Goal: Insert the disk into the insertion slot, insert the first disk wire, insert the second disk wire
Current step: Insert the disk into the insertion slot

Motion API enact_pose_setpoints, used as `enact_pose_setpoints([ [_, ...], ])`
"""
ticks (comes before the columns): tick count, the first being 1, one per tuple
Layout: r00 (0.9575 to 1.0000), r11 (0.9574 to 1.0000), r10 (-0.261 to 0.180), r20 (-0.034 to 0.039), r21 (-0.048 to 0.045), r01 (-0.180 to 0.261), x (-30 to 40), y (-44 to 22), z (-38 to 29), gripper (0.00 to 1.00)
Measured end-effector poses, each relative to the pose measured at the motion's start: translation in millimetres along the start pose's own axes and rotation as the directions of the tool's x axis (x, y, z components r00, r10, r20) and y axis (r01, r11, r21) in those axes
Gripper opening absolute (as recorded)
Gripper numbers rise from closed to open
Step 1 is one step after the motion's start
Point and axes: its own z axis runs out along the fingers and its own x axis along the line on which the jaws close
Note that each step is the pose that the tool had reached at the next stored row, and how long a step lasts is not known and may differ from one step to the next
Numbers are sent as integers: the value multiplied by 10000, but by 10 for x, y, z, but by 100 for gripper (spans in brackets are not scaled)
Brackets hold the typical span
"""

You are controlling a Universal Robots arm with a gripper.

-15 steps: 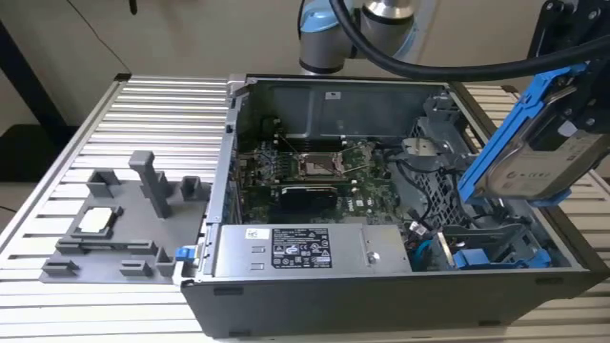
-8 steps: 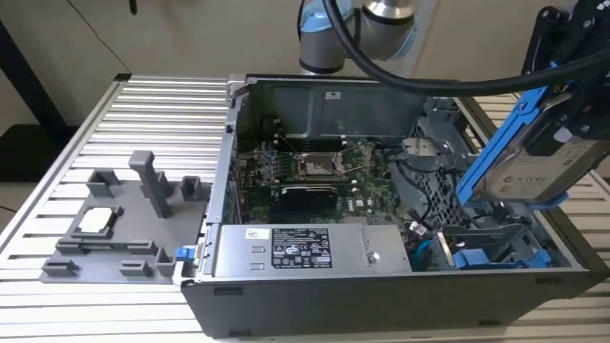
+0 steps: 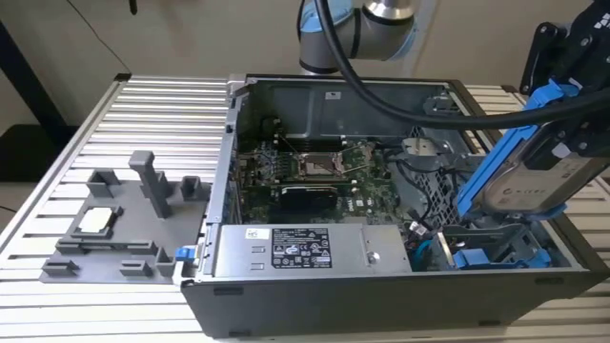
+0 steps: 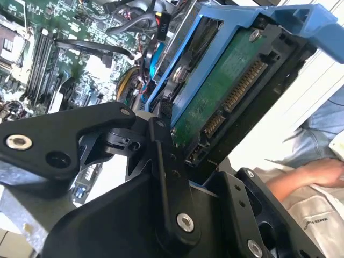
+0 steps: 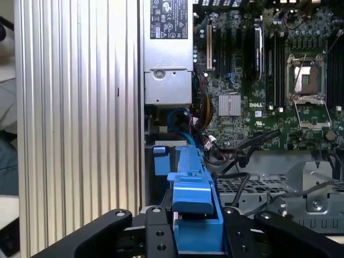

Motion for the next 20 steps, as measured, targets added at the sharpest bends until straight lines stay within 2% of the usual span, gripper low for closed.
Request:
enact_pose_setpoints([
  [3,10000,10000,-25,-74,1,25,1,-1,28,33],
  [7,9996,10000,-64,-281,4,64,1,-3,55,33],
  [11,9990,10000,-92,-435,7,92,1,-4,94,33],
  [12,9989,9999,-108,-455,20,109,2,-4,104,33],
  [17,9987,9996,-199,-474,203,209,1,-6,152,33],
  [20,9987,9995,-203,-476,211,213,0,-7,166,33],
])
